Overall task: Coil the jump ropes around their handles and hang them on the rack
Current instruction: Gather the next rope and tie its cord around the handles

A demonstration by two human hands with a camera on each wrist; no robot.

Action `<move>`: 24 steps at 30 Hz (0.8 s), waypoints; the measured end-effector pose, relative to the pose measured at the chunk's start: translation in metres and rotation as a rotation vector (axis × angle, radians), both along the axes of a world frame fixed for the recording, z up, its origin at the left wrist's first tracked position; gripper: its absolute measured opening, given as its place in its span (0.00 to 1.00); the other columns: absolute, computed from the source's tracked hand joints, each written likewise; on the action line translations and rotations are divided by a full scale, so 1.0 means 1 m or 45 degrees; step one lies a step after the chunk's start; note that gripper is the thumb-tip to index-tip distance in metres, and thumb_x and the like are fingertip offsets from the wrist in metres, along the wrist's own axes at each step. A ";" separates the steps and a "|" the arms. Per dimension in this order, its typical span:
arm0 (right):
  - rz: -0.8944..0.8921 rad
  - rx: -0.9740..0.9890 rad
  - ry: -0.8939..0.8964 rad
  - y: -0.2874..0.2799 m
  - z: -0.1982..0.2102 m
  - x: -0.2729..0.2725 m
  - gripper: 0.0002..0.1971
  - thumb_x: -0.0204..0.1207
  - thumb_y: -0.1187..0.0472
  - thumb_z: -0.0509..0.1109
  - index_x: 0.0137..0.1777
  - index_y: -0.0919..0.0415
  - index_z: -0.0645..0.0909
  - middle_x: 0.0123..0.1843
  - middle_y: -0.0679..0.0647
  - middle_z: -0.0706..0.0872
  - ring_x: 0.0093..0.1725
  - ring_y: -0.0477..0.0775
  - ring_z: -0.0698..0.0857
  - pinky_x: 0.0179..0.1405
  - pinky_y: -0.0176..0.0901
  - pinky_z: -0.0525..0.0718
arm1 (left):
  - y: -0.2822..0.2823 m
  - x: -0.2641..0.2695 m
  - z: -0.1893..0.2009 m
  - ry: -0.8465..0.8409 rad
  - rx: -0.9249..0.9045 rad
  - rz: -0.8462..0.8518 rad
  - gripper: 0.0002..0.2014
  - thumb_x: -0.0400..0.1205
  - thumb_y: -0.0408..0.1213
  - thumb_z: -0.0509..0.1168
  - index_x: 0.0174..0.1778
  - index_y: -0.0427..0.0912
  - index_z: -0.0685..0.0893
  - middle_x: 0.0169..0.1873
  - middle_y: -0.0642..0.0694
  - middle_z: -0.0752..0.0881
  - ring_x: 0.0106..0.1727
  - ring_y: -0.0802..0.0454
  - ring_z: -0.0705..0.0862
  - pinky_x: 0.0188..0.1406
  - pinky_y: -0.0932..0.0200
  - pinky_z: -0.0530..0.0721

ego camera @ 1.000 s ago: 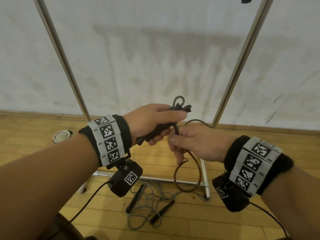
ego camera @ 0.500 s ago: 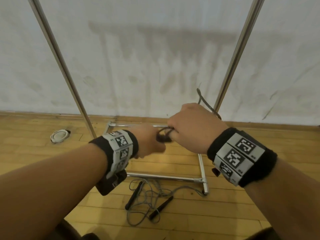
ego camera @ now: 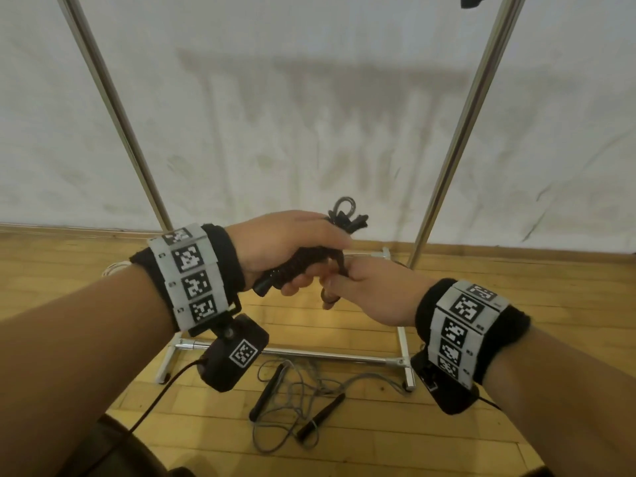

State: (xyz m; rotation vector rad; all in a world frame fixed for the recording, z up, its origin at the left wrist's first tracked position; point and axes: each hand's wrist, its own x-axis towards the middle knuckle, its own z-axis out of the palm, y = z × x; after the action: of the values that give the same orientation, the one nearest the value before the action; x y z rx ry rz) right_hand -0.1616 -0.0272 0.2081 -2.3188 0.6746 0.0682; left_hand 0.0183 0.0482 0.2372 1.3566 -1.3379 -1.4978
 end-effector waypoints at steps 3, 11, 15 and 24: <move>0.035 0.069 0.074 -0.009 0.001 -0.002 0.14 0.91 0.61 0.60 0.71 0.62 0.81 0.68 0.50 0.85 0.54 0.53 0.86 0.56 0.35 0.85 | 0.008 -0.023 0.000 -0.470 0.016 -0.178 0.14 0.81 0.59 0.73 0.43 0.52 0.88 0.24 0.51 0.83 0.21 0.53 0.78 0.23 0.56 0.79; 0.098 -0.878 0.279 -0.013 0.016 0.019 0.07 0.84 0.49 0.70 0.52 0.48 0.88 0.50 0.50 0.77 0.44 0.54 0.83 0.46 0.49 0.85 | 0.003 -0.044 -0.054 -1.672 0.256 -0.162 0.17 0.83 0.61 0.69 0.51 0.50 0.86 0.40 0.51 0.87 0.37 0.53 0.84 0.30 0.59 0.78; -0.037 -0.965 0.156 0.004 0.025 0.028 0.08 0.87 0.59 0.63 0.53 0.54 0.85 0.52 0.53 0.69 0.33 0.55 0.81 0.36 0.48 0.84 | -0.019 0.002 -0.052 -1.304 0.099 0.310 0.04 0.82 0.50 0.70 0.46 0.56 0.83 0.34 0.50 0.87 0.27 0.53 0.82 0.22 0.59 0.81; 0.058 -0.202 0.128 0.014 0.012 0.013 0.20 0.92 0.44 0.53 0.52 0.58 0.78 0.39 0.55 0.86 0.32 0.57 0.85 0.43 0.62 0.90 | -0.017 0.051 -0.021 -0.069 0.085 0.245 0.09 0.81 0.40 0.77 0.50 0.42 0.85 0.28 0.45 0.80 0.24 0.50 0.78 0.21 0.58 0.80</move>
State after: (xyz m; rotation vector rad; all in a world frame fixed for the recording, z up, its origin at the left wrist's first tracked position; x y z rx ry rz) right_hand -0.1487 -0.0133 0.2204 -2.4968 0.6990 0.1582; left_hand 0.0697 0.0315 0.2165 1.5327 -1.1624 -1.3951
